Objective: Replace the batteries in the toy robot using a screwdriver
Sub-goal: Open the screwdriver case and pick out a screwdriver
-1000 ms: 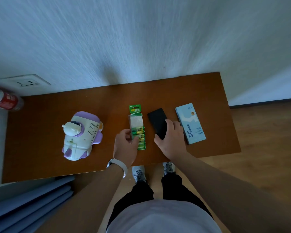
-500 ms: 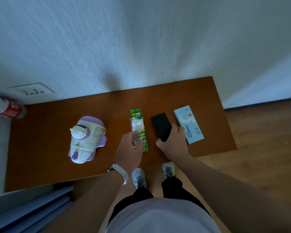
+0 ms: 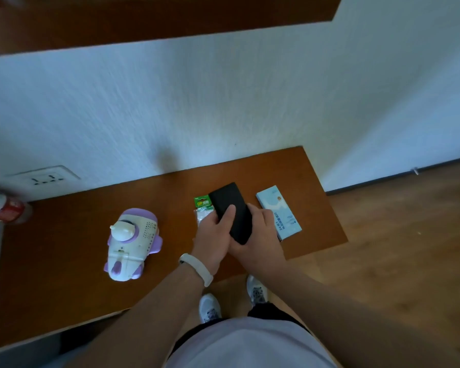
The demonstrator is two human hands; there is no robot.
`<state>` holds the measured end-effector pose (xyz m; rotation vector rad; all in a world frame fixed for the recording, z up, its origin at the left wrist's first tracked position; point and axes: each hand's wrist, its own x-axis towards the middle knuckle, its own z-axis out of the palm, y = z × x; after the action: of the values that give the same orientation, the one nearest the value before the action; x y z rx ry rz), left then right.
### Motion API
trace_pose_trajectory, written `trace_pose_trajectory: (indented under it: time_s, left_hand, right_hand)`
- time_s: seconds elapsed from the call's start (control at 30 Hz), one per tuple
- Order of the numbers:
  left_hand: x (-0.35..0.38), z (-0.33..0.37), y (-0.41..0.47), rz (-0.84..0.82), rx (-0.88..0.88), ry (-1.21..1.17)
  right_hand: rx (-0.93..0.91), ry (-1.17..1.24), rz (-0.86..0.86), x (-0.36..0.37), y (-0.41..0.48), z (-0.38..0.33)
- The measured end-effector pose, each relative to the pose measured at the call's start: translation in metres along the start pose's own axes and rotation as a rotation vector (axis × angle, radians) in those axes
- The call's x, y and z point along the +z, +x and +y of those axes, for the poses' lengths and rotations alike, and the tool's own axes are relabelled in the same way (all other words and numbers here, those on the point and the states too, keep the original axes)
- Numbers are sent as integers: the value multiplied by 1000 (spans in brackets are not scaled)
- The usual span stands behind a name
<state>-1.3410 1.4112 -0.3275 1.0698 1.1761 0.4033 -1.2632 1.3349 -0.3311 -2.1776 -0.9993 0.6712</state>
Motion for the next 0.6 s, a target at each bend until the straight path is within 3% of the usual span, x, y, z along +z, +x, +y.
trace_pose_trajectory:
  time_s: [0.2, 0.3, 0.6]
  left_hand:
    - [-26, 13, -15, -38, 64, -91]
    - [-36, 22, -22, -91, 100, -113]
    - [-70, 51, -38, -190, 220, -163]
  right_hand:
    - [112, 307, -117, -22, -9, -23]
    - [150, 321, -160, -27, -12, -39]
    - [27, 452, -222, -33, -23, -84]
